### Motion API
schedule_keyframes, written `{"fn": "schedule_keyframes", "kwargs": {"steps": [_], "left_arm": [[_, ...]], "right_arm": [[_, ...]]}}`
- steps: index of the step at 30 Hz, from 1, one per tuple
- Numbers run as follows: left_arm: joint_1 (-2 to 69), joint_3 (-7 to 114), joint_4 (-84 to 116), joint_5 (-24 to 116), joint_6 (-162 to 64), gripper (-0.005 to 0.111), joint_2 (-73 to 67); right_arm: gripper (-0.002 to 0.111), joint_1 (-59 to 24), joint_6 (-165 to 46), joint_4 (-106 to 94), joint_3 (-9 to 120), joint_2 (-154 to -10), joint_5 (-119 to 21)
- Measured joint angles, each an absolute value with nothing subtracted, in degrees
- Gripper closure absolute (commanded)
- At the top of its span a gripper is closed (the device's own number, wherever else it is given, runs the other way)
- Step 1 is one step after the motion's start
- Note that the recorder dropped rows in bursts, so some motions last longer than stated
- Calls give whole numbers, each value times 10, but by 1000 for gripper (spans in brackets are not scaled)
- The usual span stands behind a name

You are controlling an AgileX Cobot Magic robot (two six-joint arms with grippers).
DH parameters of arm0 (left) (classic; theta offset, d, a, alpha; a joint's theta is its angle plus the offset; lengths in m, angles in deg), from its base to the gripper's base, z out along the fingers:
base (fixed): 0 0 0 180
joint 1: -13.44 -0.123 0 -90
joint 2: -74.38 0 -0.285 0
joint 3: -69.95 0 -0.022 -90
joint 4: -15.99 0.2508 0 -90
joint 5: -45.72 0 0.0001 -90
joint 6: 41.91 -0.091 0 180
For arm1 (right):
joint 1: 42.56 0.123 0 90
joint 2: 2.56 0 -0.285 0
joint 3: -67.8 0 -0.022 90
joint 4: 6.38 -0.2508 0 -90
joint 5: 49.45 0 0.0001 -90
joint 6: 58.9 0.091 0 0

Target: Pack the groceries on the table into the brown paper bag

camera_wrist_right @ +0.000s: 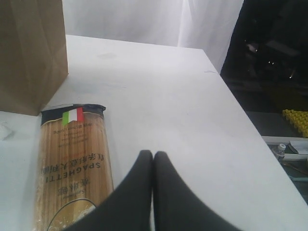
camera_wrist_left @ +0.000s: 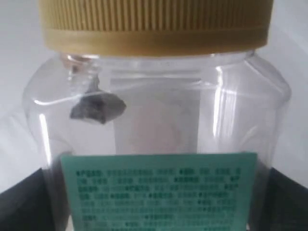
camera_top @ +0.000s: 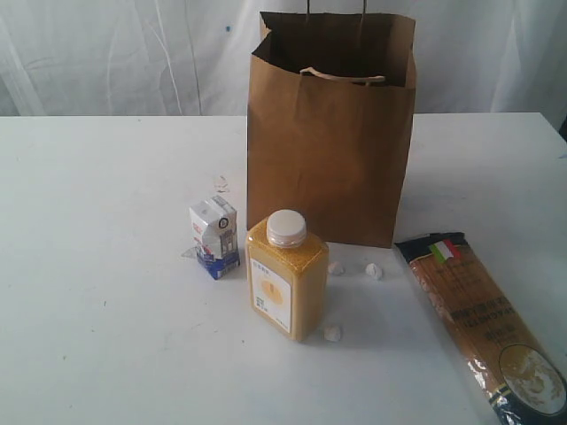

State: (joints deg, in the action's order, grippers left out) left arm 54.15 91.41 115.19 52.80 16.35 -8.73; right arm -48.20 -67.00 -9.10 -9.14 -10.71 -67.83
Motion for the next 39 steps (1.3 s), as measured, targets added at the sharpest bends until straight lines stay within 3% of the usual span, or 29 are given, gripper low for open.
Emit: {"fn": "schedule_keyframes", "kwargs": {"steps": [6, 16, 22, 35, 39], "left_arm": [[542, 916, 1073, 726, -37, 107, -78], [540, 916, 584, 1000, -376, 107, -44], [542, 926, 258, 1026, -580, 107, -43], [542, 1094, 202, 971, -612, 107, -186], [540, 1120, 98, 898, -749, 107, -222]], "right_arm": [[108, -482, -670, -91, -91, -107, -678], [108, -482, -670, -91, -91, -107, -678], [108, -482, -669, -91, -91, -107, -678], [108, -482, -669, -91, -91, -107, -678], [108, -482, -669, -91, -91, -107, -678]]}}
